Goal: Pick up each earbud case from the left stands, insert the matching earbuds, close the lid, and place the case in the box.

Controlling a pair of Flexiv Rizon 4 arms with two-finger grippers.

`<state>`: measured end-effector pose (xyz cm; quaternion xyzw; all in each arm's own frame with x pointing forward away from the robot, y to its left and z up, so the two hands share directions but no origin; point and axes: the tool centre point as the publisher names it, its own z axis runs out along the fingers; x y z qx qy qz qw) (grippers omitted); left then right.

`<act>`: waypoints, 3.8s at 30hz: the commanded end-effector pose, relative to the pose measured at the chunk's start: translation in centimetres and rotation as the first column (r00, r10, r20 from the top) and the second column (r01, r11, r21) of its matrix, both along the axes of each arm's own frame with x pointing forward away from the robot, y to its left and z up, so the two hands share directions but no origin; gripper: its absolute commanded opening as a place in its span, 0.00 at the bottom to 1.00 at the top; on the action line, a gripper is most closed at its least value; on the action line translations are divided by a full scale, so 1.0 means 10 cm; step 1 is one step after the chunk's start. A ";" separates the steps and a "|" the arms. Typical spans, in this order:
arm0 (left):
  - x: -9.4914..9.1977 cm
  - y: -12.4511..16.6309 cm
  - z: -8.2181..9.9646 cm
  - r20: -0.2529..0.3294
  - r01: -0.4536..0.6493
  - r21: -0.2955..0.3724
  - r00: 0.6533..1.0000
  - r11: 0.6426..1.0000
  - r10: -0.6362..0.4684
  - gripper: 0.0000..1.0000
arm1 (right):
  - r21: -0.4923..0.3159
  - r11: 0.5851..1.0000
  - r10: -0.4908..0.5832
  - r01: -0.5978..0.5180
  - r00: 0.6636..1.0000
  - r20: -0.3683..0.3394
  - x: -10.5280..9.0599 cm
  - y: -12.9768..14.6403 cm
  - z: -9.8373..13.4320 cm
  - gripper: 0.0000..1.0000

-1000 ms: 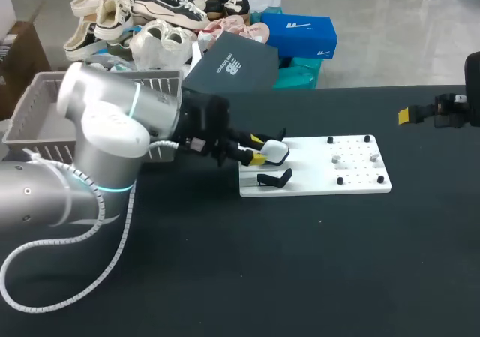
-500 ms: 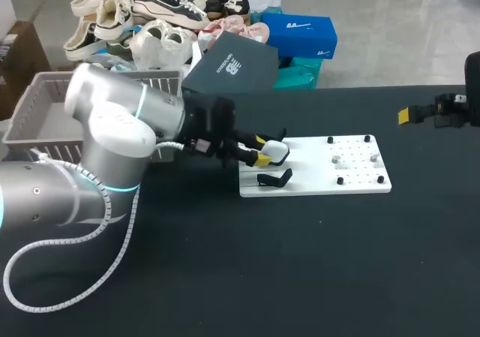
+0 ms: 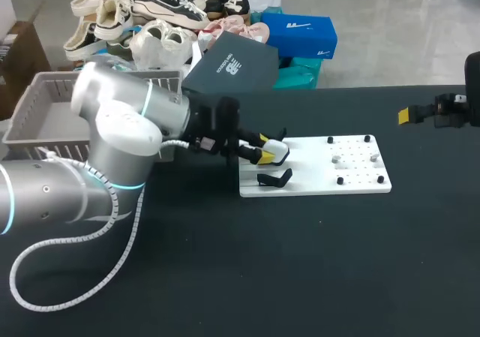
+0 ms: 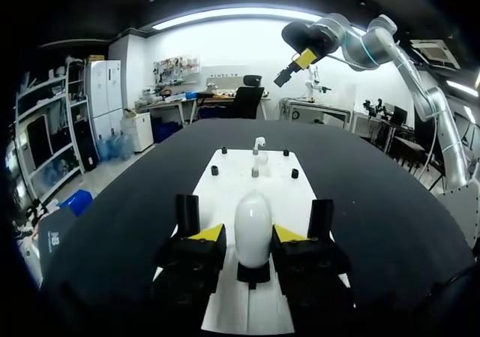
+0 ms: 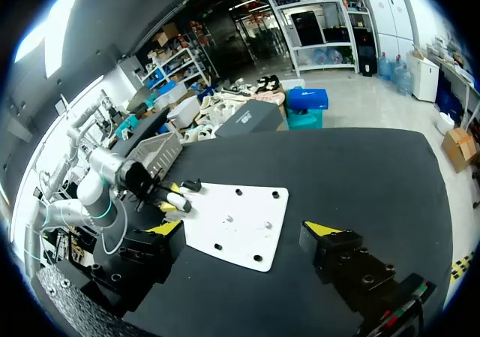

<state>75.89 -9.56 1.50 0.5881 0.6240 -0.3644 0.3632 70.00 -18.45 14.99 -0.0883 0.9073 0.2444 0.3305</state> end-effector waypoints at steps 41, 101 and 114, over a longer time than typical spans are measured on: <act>-0.72 0.13 0.85 0.020 0.046 -0.241 0.999 0.969 -0.042 0.00 | 0.000 1.000 0.002 -0.002 1.000 0.000 0.01 -0.01 0.00 1.00; -1.16 -0.56 1.05 0.086 0.054 -0.382 0.996 0.923 -0.022 0.00 | 0.000 1.000 0.002 -0.002 1.000 0.000 0.01 -0.01 0.00 1.00; -1.12 -0.58 0.91 0.064 0.043 -0.399 0.998 0.916 -0.019 0.00 | -0.015 0.992 0.126 -0.125 0.992 0.021 -0.12 0.12 0.09 1.00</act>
